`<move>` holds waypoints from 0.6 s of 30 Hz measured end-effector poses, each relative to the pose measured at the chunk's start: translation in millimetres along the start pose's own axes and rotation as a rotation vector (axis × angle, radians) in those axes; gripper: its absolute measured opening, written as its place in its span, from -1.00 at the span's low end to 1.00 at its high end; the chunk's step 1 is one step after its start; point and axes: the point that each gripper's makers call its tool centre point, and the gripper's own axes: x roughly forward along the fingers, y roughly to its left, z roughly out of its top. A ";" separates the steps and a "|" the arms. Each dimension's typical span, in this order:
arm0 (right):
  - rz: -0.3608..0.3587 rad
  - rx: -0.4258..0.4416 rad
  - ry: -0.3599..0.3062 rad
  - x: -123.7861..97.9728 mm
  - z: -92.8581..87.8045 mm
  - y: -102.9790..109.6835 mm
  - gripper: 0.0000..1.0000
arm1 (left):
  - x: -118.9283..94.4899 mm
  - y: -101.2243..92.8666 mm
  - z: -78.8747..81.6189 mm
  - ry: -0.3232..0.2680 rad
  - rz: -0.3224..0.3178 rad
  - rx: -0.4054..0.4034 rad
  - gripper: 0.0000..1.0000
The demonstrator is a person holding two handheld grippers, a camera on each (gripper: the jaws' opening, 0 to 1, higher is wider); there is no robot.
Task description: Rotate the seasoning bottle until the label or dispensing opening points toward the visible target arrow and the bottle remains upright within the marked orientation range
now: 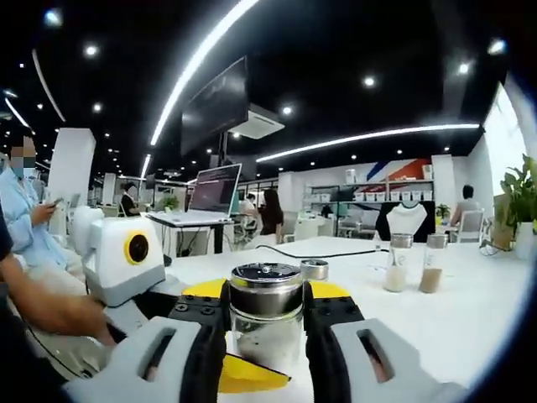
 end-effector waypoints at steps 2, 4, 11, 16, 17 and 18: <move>-0.021 -0.004 -0.002 1.3 -0.2 -1.3 -0.36 | 1.3 1.7 -0.4 -0.002 0.028 0.003 -0.23; -0.042 0.000 0.000 2.0 -1.2 -4.7 -0.36 | 3.3 2.1 -1.6 0.003 0.045 0.008 -0.22; -0.135 0.048 -0.016 -1.9 -1.4 -19.4 -0.36 | 11.9 -0.6 -1.3 0.017 0.077 0.041 -0.19; -0.219 0.045 -0.033 -3.3 0.8 -26.3 -0.36 | 17.7 0.9 2.6 -0.003 0.116 0.089 -0.19; -0.228 0.042 -0.031 -2.6 0.3 -26.9 -0.36 | 17.4 2.3 1.6 0.011 0.133 0.113 -0.19; -0.227 0.042 -0.031 -2.2 0.3 -26.6 -0.36 | 17.5 3.2 1.3 0.013 0.146 0.141 -0.18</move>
